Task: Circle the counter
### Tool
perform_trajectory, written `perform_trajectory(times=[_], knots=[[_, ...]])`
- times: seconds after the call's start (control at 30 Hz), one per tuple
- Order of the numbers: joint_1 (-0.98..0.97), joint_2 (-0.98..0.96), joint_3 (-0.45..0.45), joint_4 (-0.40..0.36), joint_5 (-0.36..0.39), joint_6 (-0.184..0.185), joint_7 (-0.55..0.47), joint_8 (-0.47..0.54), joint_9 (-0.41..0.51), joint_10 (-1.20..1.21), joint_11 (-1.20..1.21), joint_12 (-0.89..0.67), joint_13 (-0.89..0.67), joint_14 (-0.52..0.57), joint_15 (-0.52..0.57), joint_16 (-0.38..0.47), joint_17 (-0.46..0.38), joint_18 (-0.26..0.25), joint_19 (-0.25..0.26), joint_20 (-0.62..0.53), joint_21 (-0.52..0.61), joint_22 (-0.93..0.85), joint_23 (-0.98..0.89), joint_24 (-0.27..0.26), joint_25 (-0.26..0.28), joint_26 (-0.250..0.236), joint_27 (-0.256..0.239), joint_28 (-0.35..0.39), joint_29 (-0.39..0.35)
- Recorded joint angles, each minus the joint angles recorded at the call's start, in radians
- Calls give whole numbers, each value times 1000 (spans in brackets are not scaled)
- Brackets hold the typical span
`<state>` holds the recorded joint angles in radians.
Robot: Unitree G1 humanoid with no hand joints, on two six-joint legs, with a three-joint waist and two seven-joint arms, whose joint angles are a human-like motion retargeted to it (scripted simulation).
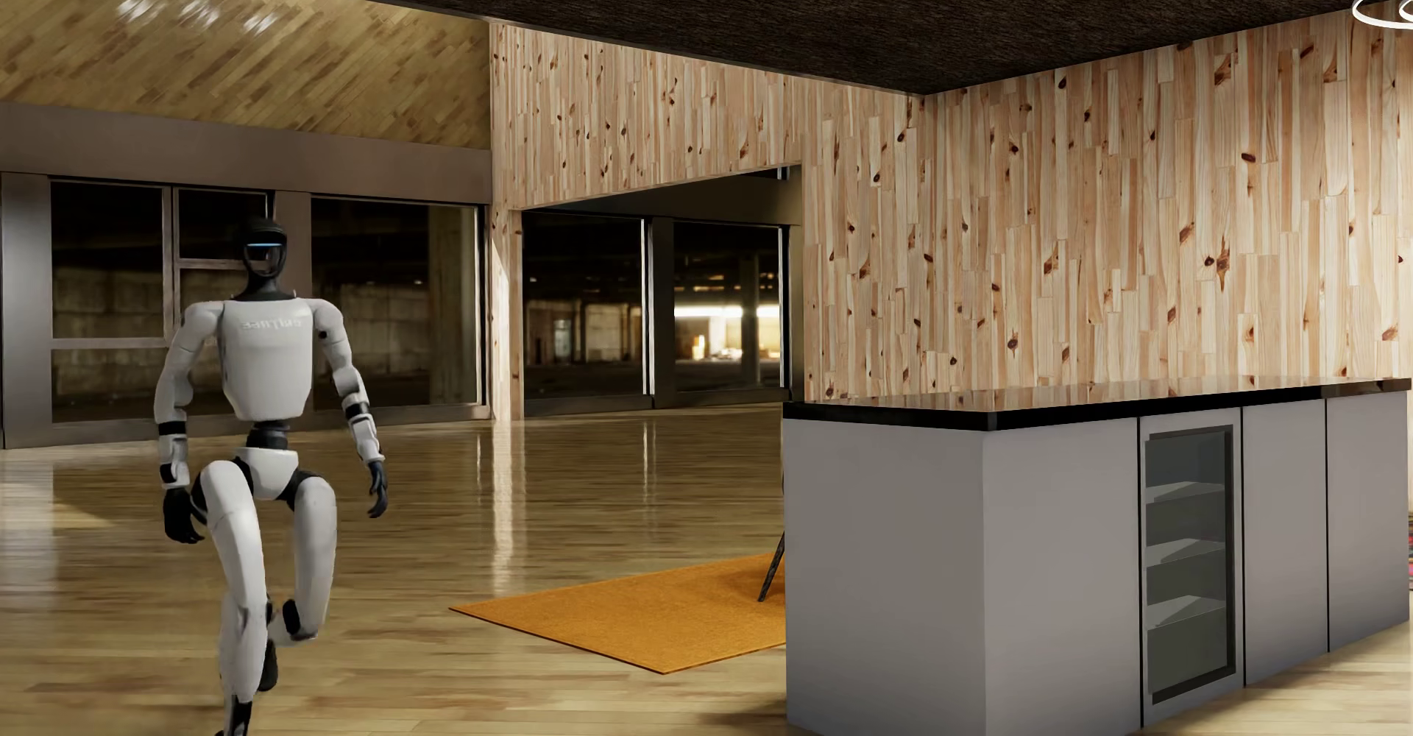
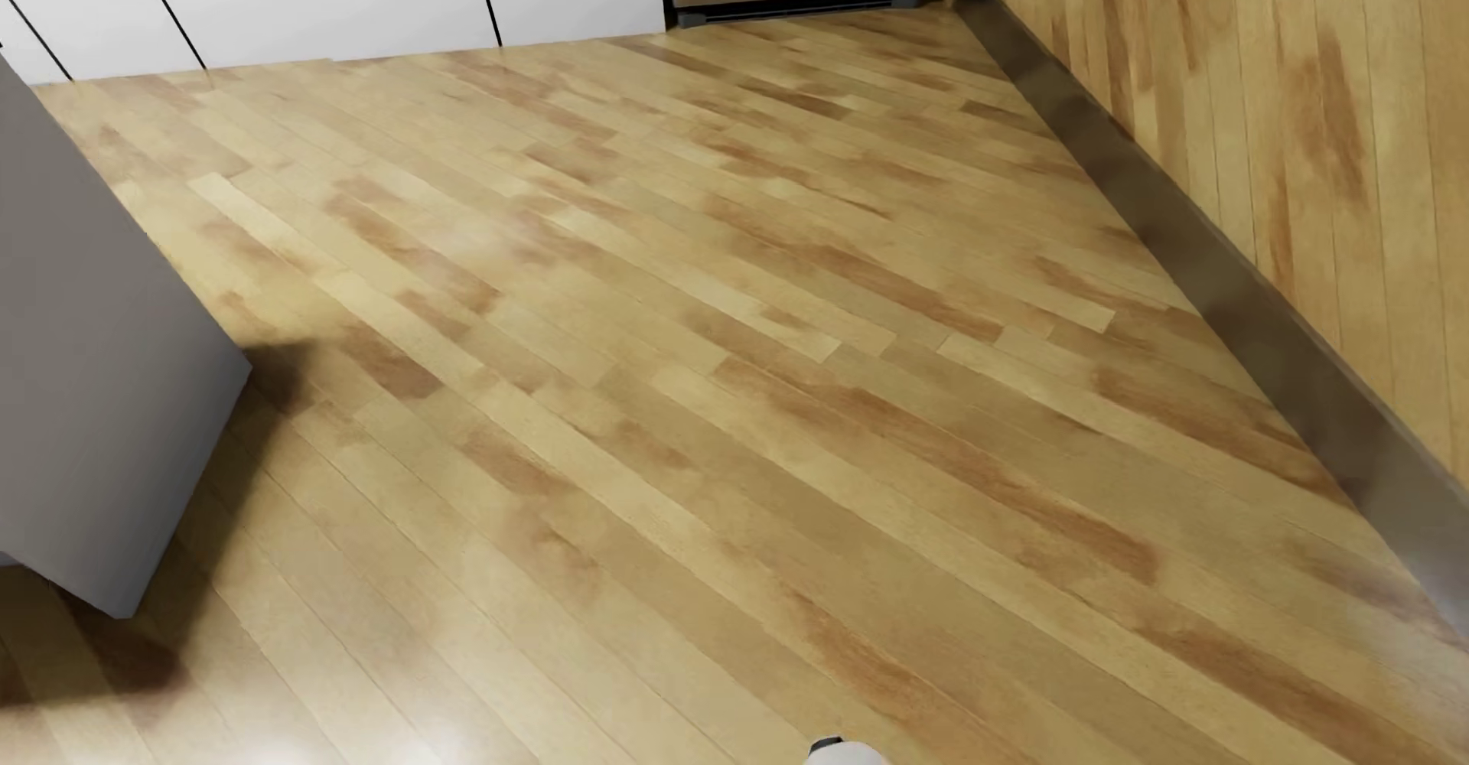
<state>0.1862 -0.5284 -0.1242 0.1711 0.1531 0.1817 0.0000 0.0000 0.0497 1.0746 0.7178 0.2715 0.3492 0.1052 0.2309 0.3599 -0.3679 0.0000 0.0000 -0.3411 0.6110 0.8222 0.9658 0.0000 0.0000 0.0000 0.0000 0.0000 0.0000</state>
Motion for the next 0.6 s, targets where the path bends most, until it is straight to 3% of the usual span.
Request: perform_trajectory(times=[0.03,0.07,0.13,0.23,0.3,0.33,0.37,0.4,0.43,0.47,0.5,0.57,0.6], knots=[[-123,66,38,7,42,15,0,0,8,194,2,21,-22,-62,-39,1,0,0,0,-18,-34,5,5,0,0,0,0,0,0],[-225,174,93,-9,59,16,0,0,25,315,-37,36,-48,-201,-100,4,1,0,0,-47,-65,13,6,0,0,0,0,0,0],[-418,406,223,-64,54,-10,0,0,37,317,-159,83,-91,-345,-249,15,-27,0,0,-80,-65,37,-74,0,0,0,0,0,0],[-599,716,383,-81,-3,-45,0,0,34,-120,-302,157,-134,-318,-534,39,-59,0,0,-83,-140,99,-241,0,0,0,0,0,0],[-653,823,440,-54,-16,-39,0,0,0,-488,-290,187,-193,-242,-652,48,-72,0,0,-87,-183,152,-317,0,0,0,0,0,0],[-671,857,450,-48,-20,-33,0,0,-15,-709,-295,199,-216,-1,-653,49,-75,0,0,-90,-207,177,-340,0,0,0,0,0,0],[-702,885,446,-53,-26,-27,0,0,-21,-762,-294,208,-227,77,-606,48,-73,0,0,-91,-226,203,-351,0,0,0,0,0,0],[-725,913,438,-71,-48,-27,0,0,-12,-489,-244,211,-218,-242,-509,49,-65,0,0,-101,-247,233,-350,0,0,0,0,0,0],[-748,899,426,-93,-82,-36,0,0,-11,-362,-118,209,-199,-343,-372,47,-49,0,0,-103,-262,255,-318,0,0,0,0,0,0],[-753,837,407,-127,-122,-46,0,0,-4,-246,88,198,-181,-349,-243,43,-30,0,0,-97,-260,267,-254,0,0,0,0,0,0],[-704,747,386,-175,-143,-43,0,0,17,-184,346,169,-165,-391,-187,40,-23,0,0,-117,-238,265,-177,0,0,0,0,0,0],[-537,489,305,-257,-131,-12,0,0,30,-262,768,122,-139,-388,-235,29,-34,0,0,-135,-131,160,-64,0,0,0,0,0,0],[-423,380,242,-274,-112,11,0,0,33,-335,811,109,-106,-353,-232,21,-33,0,0,-117,-98,86,-29,0,0,0,0,0,0]])
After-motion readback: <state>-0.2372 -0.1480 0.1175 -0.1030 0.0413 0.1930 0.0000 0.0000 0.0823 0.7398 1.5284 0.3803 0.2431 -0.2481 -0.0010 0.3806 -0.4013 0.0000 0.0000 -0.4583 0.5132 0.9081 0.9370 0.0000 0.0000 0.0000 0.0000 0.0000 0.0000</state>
